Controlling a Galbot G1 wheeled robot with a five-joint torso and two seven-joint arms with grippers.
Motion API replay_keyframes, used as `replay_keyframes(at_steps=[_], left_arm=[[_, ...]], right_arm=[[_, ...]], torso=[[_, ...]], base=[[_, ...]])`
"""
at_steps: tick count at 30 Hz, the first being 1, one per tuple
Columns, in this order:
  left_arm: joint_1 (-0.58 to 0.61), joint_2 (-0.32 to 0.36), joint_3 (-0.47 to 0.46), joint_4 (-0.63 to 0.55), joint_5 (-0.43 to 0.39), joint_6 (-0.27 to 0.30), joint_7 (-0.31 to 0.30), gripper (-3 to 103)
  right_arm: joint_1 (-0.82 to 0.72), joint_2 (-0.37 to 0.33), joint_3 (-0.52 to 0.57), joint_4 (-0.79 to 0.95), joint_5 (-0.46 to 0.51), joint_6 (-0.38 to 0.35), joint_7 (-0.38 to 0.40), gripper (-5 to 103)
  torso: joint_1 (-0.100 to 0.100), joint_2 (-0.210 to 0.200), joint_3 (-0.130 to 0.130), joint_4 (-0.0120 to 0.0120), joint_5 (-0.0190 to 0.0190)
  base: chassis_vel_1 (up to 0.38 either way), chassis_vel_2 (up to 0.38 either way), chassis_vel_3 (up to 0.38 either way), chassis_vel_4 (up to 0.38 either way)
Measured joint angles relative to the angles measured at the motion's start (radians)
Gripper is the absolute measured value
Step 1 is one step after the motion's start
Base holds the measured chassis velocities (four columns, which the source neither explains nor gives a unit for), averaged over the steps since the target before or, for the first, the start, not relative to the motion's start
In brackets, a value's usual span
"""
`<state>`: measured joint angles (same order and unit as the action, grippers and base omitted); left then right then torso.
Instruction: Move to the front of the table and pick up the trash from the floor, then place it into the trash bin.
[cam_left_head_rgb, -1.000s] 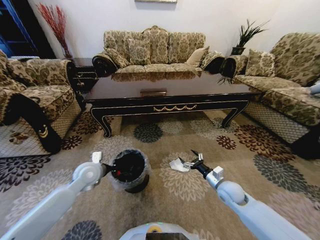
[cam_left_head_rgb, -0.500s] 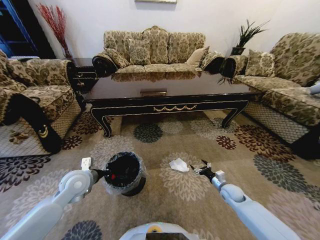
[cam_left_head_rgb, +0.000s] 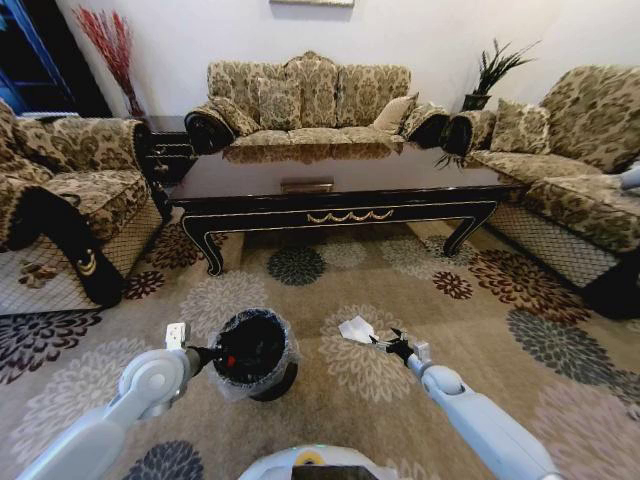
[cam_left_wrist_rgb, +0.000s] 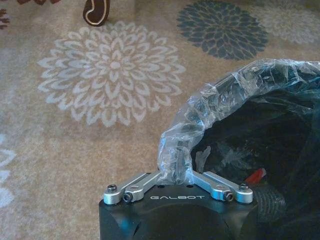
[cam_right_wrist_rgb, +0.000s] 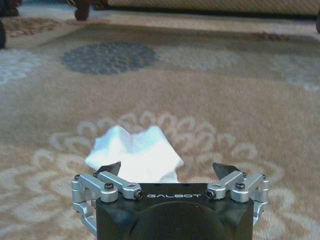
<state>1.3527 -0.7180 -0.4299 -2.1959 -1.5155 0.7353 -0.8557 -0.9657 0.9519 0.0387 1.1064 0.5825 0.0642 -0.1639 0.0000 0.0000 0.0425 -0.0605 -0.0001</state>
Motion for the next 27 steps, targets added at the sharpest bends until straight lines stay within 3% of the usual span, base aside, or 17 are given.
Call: replay_keyframes(at_steps=[10,18,27], left_arm=[[0.024,0.007,-0.029,0.010,-0.007,0.000,0.000,0],[0.021,0.010,-0.028,0.014,-0.009,0.000,0.000,0],[0.023,0.015,-0.029,0.007,-0.012,0.000,0.000,0]], right_arm=[[0.113,0.086,-0.041,-0.208,-0.009,0.038,-0.035,100],[0.140,0.118,-0.051,-0.250,-0.018,0.044,-0.041,103],[0.141,0.147,-0.053,-0.274,-0.033,0.060,-0.062,79]], torso=[[0.000,0.000,0.000,0.0002,-0.0001],[0.000,0.000,0.000,-0.0001,-0.0001],[0.000,0.000,0.000,0.0000,0.0001]], base=[[0.000,0.000,0.000,0.000],[0.000,0.000,0.000,0.000],[0.000,0.000,0.000,0.000]])
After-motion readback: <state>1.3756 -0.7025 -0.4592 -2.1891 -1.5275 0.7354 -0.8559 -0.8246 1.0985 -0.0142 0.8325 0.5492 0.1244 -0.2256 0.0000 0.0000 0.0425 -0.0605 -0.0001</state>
